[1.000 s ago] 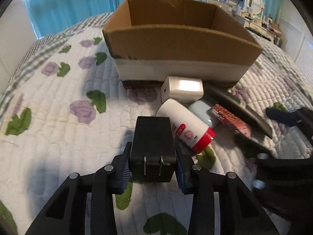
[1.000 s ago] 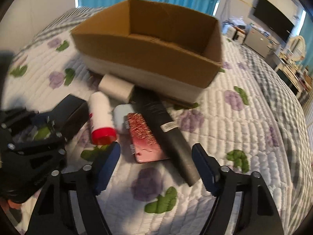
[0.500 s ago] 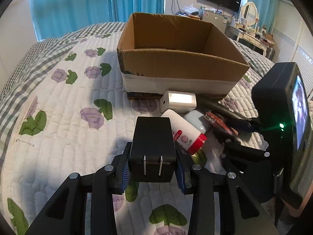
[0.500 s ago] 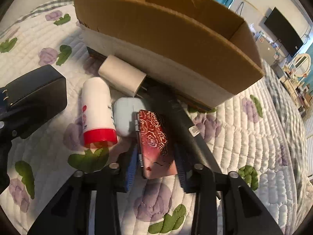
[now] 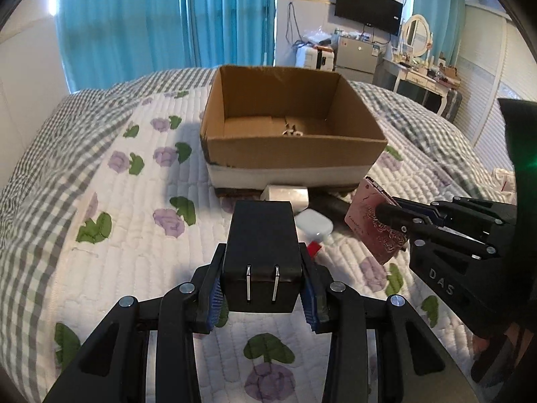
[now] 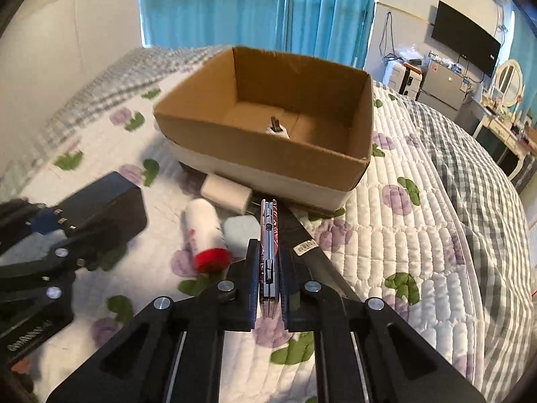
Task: Organize rigid objects
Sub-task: 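Grasp the pink phone case with the right tool, then drop the black charger and pink phone case into the box, opening both tools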
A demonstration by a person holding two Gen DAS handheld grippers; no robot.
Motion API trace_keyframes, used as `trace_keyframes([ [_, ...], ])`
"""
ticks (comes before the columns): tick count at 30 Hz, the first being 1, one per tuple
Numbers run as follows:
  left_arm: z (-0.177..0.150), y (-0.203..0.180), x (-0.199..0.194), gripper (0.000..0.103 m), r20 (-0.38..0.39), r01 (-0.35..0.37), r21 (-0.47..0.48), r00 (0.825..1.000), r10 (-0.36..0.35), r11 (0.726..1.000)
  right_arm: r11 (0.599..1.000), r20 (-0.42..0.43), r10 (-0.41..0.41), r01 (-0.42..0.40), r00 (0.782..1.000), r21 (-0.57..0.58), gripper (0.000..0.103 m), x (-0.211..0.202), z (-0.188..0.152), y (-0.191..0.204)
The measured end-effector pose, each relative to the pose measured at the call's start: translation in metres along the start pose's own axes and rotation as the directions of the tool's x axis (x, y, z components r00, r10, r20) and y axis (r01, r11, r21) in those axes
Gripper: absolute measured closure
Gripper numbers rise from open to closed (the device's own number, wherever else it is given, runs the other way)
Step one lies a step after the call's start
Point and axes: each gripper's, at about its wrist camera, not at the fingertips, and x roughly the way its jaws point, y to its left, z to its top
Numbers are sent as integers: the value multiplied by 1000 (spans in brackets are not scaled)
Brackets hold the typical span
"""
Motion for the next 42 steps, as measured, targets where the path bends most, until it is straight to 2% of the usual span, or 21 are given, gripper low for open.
trace_keyframes([
  [6, 22, -5, -12, 64, 38, 14, 4, 999, -14, 1000, 1000, 68, 9, -10, 998, 13, 94, -41, 9, -6],
  [12, 75, -3, -15, 64, 131, 44, 16, 990, -45, 999, 1000, 170, 15, -19, 985, 17, 94, -75, 52, -22],
  [15, 105, -4, -5, 64, 165, 6, 40, 986, -13, 999, 999, 213, 15, -22, 977, 31, 94, -78, 77, -34],
  [17, 125, -5, 9, 64, 177, -20, 63, 984, 9, 998, 998, 225, 21, -32, 974, 45, 94, -72, 93, -42],
  [22, 158, -7, 61, 64, 149, -21, 82, 989, 8, 996, 997, 227, 11, -27, 974, 67, 94, -38, 126, -60],
  [26, 167, -7, 107, 64, 95, -25, 79, 995, 17, 997, 997, 215, 10, -27, 977, 77, 94, -4, 144, -72],
  [30, 167, -2, 143, 64, 41, -32, 71, 999, 29, 997, 997, 201, 12, -27, 979, 68, 94, 23, 146, -81],
  [36, 167, -2, 153, 63, 9, -24, 61, 1000, 24, 998, 996, 158, 30, -42, 987, 74, 94, 53, 141, -91],
  [38, 167, 0, 145, 63, 46, -21, 36, 999, 19, 999, 996, 154, 33, -45, 988, 80, 94, 54, 140, -93],
  [42, 171, -5, 127, 62, 81, -32, 66, 996, 26, 997, 997, 155, 15, -27, 988, 76, 94, 52, 142, -90],
])
